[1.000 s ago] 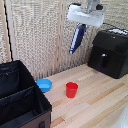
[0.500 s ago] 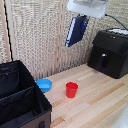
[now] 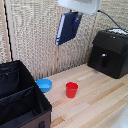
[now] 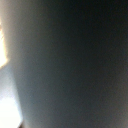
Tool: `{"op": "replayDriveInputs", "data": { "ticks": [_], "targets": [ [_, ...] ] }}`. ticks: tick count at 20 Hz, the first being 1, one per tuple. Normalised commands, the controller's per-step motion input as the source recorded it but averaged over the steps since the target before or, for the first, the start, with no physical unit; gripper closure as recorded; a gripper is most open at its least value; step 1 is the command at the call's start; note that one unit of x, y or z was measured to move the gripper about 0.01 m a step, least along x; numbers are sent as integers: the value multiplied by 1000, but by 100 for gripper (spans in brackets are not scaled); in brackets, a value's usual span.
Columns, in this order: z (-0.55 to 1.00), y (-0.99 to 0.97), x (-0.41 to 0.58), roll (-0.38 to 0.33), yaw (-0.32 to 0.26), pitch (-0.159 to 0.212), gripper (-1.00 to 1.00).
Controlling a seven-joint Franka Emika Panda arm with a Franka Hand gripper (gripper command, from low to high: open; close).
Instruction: Discover the targeted book and set your gripper to the appropriate amplitude. Smoothly guide your gripper in the direction of the book and snatch it firmly. Search for the back section of the caddy. Move the held book towards the back section and lightly deposit it inside.
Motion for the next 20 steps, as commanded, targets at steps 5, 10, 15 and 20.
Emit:
{"op": "replayDriveInputs", "data": {
  "ticks": [5, 10, 15, 20],
  "targets": [
    [490, 827, 499, 13, -36, 43, 100],
    [494, 642, 276, 15, -124, 6, 100],
    [423, 488, 28, 44, -186, 0, 100],
    [353, 506, 0, 50, -174, 0, 100]
  ]
}}
